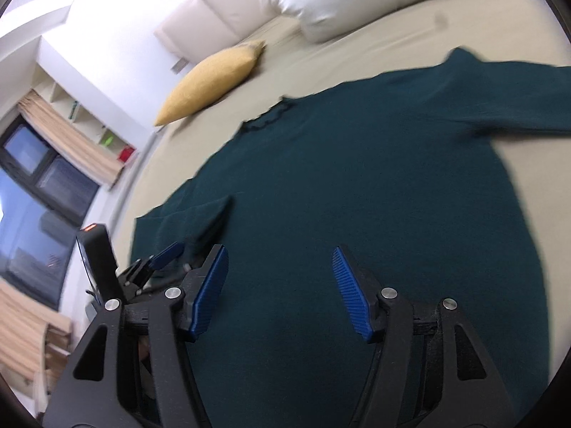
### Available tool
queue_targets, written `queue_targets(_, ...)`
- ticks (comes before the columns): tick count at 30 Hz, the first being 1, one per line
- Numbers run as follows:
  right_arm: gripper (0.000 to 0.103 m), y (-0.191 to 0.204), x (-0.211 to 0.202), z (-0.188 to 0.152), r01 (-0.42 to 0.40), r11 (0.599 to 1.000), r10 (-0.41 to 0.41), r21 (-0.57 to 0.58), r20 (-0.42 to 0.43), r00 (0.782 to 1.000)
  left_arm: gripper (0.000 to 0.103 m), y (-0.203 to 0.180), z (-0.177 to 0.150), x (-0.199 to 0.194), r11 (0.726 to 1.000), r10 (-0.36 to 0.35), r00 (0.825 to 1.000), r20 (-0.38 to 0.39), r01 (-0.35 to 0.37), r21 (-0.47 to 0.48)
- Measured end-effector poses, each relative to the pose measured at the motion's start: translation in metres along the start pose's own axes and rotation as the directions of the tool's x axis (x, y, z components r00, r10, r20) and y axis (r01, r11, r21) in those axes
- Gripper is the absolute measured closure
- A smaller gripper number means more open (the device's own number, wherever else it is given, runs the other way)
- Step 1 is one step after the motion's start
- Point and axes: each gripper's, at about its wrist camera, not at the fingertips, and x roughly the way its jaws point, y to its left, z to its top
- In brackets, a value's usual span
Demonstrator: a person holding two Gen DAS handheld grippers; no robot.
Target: Fold small clothes
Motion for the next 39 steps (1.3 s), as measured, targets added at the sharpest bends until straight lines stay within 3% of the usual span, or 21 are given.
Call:
queue_targets(4, 0.043, 0.021, 0.048, 0.017, -0.121, 0.992, 0.122, 0.023, -0.096, 0.988, 0.011, 0.025, -0.004, -0.017, 0.995, -0.037, 0.999, -0.012, 0.036, -0.095)
queue_targets(8, 0.044, 0.054, 0.106, 0.027, -0.164, 0.986, 0.165, 0.023, -0.219, 0.962, 0.011, 0.052, -0.018, -0.029, 0.968, -0.071, 0.998, 0.004, 0.069, -0.241)
queue_targets(11, 0.053, 0.073, 0.149, 0.022, -0.118, 0.993, 0.109, -0.011, -0.314, 0.943, 0.011, 0.077, -0.029, -0.031, 0.927, -0.117, 0.993, 0.019, 0.116, -0.356)
queue_targets(13, 0.067, 0.077, 0.166, 0.022, -0.076, 0.997, 0.064, -0.022, -0.338, 0.939, 0.011, 0.089, -0.034, -0.036, 0.909, -0.122, 0.992, 0.033, 0.125, -0.397)
queue_targets(14, 0.069, 0.079, 0.169, 0.023, -0.065, 0.998, 0.053, -0.024, -0.327, 0.943, 0.011, 0.093, -0.037, -0.039, 0.905, -0.122, 0.992, 0.038, 0.126, -0.407)
queue_targets(15, 0.075, 0.081, 0.171, 0.026, -0.067, 0.998, 0.056, -0.023, -0.32, 0.946, 0.011, 0.097, -0.039, -0.039, 0.899, -0.122, 0.992, 0.038, 0.127, -0.418)
queue_targets(16, 0.087, 0.083, 0.172, 0.029, -0.068, 0.997, 0.057, -0.024, -0.317, 0.947, 0.011, 0.1, -0.041, -0.038, 0.896, -0.123, 0.992, 0.033, 0.125, -0.426)
queue_targets(18, 0.095, 0.087, 0.169, 0.036, -0.065, 0.997, 0.049, -0.043, -0.309, 0.95, 0.013, 0.103, -0.045, -0.031, 0.888, -0.124, 0.992, 0.013, 0.117, -0.444)
queue_targets(22, 0.097, 0.092, 0.147, 0.058, -0.055, 0.991, 0.025, -0.119, -0.242, 0.97, 0.014, 0.11, -0.053, -0.029, 0.87, -0.134, 0.991, 0.006, 0.121, -0.478)
queue_targets(28, 0.097, 0.052, 0.098, 0.102, 0.024, 0.987, -0.046, -0.156, -0.134, 0.99, 0.014, 0.129, -0.033, -0.029, 0.834, -0.153, 0.987, 0.05, 0.156, -0.529)
queue_targets(32, 0.097, 0.017, 0.092, 0.117, 0.106, 0.983, -0.123, -0.152, -0.108, 0.987, 0.023, 0.148, -0.005, -0.015, 0.842, -0.104, 0.993, 0.057, 0.119, -0.526)
queue_targets(34, 0.097, 0.003, 0.094, 0.12, 0.101, 0.987, -0.115, -0.124, -0.112, 0.987, 0.033, 0.155, 0.011, 0.006, 0.854, -0.095, 0.995, 0.017, 0.09, -0.512)
queue_targets(37, 0.097, -0.009, 0.095, 0.126, 0.113, 0.986, -0.127, -0.124, -0.113, 0.985, 0.034, 0.166, 0.029, 0.044, 0.862, -0.088, 0.992, -0.086, 0.033, -0.506)
queue_targets(39, 0.097, -0.017, 0.104, 0.113, 0.108, 0.987, -0.121, -0.119, -0.11, 0.987, 0.034, 0.166, 0.036, 0.058, 0.874, -0.079, 0.99, -0.117, 0.012, -0.486)
